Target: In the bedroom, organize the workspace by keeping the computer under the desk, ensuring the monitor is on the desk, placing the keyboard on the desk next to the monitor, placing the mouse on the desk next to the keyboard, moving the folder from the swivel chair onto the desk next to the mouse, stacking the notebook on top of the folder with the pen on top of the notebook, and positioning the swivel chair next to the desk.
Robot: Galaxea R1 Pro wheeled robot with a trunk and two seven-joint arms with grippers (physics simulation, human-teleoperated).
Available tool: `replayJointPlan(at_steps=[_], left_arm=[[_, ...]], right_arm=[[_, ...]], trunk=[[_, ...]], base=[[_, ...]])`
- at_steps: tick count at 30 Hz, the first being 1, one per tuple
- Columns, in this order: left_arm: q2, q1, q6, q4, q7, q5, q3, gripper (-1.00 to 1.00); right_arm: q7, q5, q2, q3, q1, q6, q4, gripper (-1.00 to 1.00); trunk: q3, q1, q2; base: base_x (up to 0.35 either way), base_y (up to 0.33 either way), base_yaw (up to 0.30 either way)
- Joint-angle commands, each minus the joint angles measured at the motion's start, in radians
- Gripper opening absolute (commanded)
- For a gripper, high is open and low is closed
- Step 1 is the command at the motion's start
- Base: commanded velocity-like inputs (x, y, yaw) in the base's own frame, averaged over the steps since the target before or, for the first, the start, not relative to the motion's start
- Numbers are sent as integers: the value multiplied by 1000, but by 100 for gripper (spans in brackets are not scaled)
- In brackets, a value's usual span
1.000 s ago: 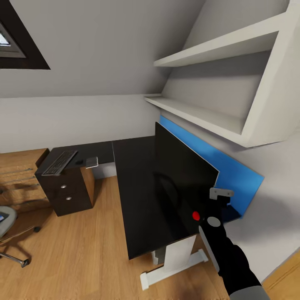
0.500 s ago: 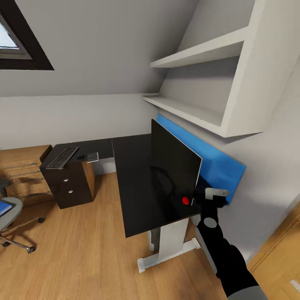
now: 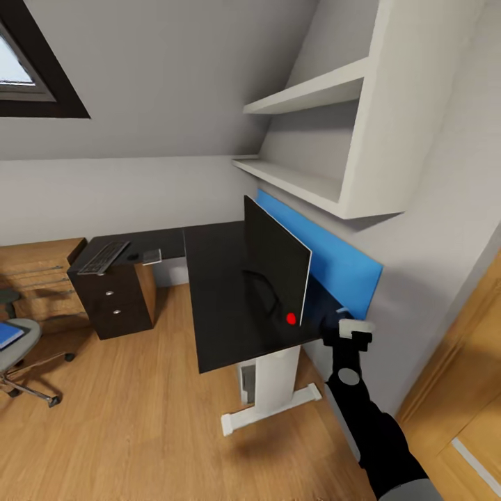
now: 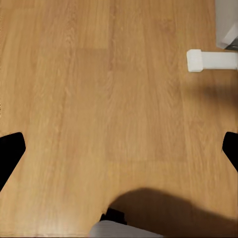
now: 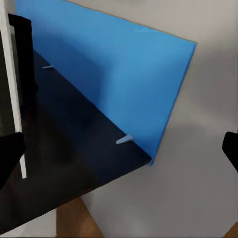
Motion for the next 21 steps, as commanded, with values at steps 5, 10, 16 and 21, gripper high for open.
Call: replayJointPlan(at_steps=[5, 10, 16, 21], left_arm=[[1, -1, -3, 14, 3, 9, -2, 100], [1, -1, -3, 17, 3, 13, -2, 100], [1, -1, -3, 18, 3, 14, -4, 100], [2, -1, -3, 18, 3, 14, -4, 100]], right_arm=[[15, -25, 8, 3, 0, -23, 59, 100], [46, -39, 11, 31, 0, -34, 152, 100], [100, -42, 9, 48, 0, -105, 262, 100], [117, -43, 11, 54, 0, -146, 380, 100]], trunk=[[-2, 0, -2], [-2, 0, -2], [-2, 0, -2], [-2, 0, -2]], base=[[-36, -27, 0], [-8, -6, 0], [-1, -1, 0], [0, 0, 0]])
